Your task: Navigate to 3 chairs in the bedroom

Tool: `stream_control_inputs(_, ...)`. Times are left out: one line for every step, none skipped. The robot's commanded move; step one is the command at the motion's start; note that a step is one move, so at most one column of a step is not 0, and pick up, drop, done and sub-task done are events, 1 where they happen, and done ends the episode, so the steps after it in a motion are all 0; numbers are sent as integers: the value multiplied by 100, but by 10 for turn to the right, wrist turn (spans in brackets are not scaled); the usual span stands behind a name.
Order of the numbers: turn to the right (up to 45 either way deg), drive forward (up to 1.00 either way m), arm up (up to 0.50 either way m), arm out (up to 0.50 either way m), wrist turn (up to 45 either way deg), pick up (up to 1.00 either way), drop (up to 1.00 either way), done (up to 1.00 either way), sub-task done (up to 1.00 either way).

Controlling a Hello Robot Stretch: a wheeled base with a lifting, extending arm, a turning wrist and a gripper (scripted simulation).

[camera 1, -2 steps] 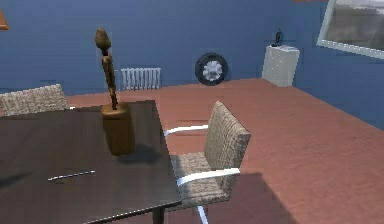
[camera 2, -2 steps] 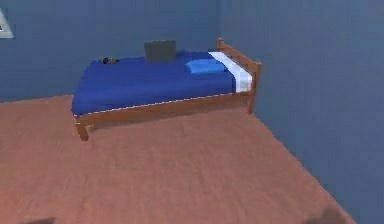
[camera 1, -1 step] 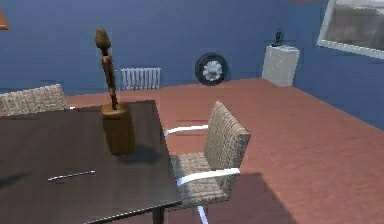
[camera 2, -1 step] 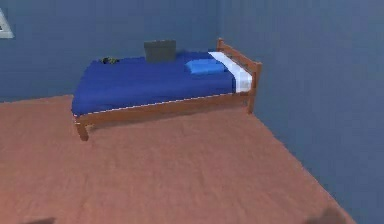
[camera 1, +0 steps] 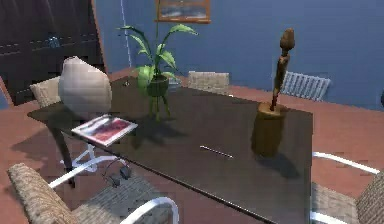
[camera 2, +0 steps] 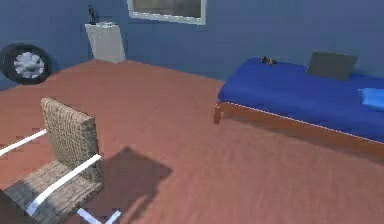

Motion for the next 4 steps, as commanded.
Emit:
stream_control_inputs(-450, 0, 0, 0, 0, 0, 0, 0, 0)
stream_control_inputs(-450, 0, 0, 0, 0, 0, 0, 0, 0)
stream_control_inputs(-240, 0, 0, 0, 0, 0, 0, 0, 0)
stream_control_inputs(0, 50, 0, 0, 0, 0, 0, 0, 0)
